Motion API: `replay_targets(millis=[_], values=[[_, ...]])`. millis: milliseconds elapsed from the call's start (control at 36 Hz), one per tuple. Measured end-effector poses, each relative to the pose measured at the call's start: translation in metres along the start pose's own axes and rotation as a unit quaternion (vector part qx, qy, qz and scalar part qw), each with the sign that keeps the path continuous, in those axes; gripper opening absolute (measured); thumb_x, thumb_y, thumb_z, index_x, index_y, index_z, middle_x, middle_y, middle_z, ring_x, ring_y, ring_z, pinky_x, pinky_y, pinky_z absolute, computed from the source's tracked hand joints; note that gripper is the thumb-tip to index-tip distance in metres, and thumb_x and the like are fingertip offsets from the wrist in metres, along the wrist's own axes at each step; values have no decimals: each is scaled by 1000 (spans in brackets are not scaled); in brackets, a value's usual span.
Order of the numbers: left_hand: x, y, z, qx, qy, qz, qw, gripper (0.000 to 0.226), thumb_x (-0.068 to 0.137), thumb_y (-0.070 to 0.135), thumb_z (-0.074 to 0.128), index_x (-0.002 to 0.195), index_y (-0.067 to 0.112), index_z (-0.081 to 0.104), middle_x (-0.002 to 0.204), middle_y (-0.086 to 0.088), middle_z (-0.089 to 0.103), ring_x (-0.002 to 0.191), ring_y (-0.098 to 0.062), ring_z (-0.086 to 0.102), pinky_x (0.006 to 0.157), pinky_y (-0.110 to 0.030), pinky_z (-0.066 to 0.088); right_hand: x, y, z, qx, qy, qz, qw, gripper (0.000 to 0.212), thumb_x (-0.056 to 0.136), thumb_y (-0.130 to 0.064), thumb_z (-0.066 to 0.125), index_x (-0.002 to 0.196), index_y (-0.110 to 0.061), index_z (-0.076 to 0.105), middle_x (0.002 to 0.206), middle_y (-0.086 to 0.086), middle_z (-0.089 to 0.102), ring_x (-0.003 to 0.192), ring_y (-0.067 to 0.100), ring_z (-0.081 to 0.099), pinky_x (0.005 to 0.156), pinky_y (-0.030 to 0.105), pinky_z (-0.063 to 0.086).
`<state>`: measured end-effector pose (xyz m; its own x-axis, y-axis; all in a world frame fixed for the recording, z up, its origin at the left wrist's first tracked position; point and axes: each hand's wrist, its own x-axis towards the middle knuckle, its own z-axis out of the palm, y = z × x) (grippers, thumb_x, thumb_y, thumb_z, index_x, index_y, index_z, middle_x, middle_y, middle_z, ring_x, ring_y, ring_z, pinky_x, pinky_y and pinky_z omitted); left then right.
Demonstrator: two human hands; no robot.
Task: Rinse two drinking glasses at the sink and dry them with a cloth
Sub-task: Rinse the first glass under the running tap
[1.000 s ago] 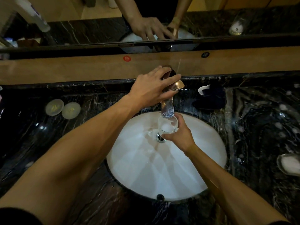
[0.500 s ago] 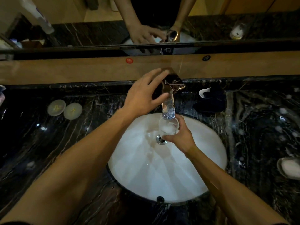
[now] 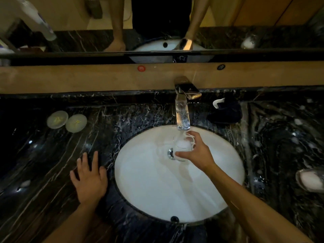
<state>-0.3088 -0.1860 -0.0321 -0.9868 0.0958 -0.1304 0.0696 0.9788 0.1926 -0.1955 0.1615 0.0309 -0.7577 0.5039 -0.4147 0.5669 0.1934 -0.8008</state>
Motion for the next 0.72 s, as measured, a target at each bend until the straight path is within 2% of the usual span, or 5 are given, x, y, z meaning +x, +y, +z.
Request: replay_targets(millis=[222,417,528,639,722], values=[[1,-2,1,-8,16,6,1000,64,94,44,23,157,31,24,165,-9,20,153,-28,12,119,-60,6,5,-4,20,16,32,-25,999,84,69,-23,88,132,-39,35,121,-11,55,105,14,56,71,13,43],[2,-3,2,-5,18,7,1000,65,93,41,25,157,30,24,166,-9,18,153,-27,11,120,-61,6,11,0,19,-51,123,-9,991,88,66,-31,90,136,-33,37,116,-9,55,102,18,55,81,36,51],[1,-2,1,-6,19,7,1000,65,93,42,24,157,29,24,165,-9,18,153,-27,10,120,-61,6,16,3,5,-98,43,47,993,87,63,-36,91,133,-31,40,113,-4,53,100,23,54,81,38,51],[0,0,0,-9,29,8,1000,65,93,41,25,156,28,27,164,-11,21,153,-28,13,119,-61,8,17,2,0,-12,-43,60,997,78,64,-25,92,125,-32,44,120,-3,55,109,24,55,89,37,50],[0,-1,1,-9,31,10,999,65,93,41,25,156,28,27,164,-11,22,153,-29,14,119,-62,9,13,3,6,61,-41,30,997,85,64,-17,93,129,-35,41,122,-5,54,114,24,55,93,38,53]])
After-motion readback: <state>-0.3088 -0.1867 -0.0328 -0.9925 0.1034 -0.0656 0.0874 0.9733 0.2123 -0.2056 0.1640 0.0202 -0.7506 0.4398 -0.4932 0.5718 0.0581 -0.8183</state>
